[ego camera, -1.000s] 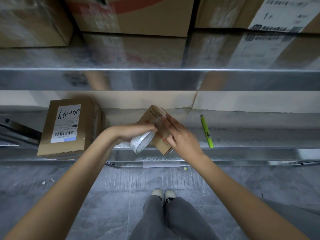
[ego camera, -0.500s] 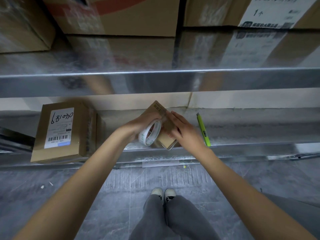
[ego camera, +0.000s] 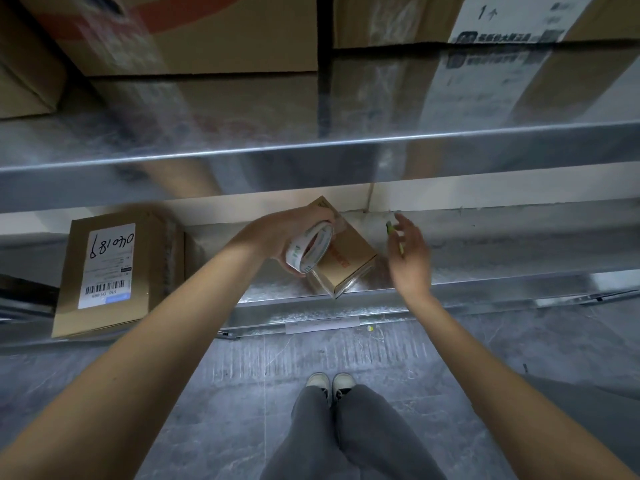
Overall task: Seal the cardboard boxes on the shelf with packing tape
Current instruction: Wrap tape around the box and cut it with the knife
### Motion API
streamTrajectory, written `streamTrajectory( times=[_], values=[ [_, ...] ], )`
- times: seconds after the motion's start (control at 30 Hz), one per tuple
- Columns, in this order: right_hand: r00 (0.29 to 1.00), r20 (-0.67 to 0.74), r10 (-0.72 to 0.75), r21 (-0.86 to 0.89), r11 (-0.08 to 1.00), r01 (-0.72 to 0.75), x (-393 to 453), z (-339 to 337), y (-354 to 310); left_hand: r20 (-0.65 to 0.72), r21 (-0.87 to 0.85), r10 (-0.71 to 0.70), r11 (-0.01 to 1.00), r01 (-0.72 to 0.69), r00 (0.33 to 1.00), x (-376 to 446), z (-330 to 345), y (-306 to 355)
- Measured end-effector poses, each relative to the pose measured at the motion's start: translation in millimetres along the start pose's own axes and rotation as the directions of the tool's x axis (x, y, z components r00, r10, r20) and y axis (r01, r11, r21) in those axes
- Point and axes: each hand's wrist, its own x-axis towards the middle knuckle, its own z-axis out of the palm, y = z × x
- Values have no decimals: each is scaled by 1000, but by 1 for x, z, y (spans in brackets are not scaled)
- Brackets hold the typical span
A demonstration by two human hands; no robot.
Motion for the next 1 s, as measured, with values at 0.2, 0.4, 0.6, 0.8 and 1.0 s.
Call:
streamTrajectory(
  times=[0.2,0.4,0.6,0.8,1.0],
  values=[
    [936,262,236,-568,821,-48,9,-6,41,-57,163,76,984,-65,996,9,1,2],
    [925,264,272,-263,943,-202,24,-25,-5,-56,179,106,979,-94,993,15,-3,1],
    [914,404,14,-208,975,77,21,-66,-75,-90,196,111,976,-91,990,18,-4,1],
    [893,447,-45,-399,884,245,19,-54,-93,-26,144,108,984,-103,994,18,-5,0],
    [887,456,-72,-445,845,297,15,-57,-99,-19,139,125,983,-122,992,16,-4,-1]
  ],
)
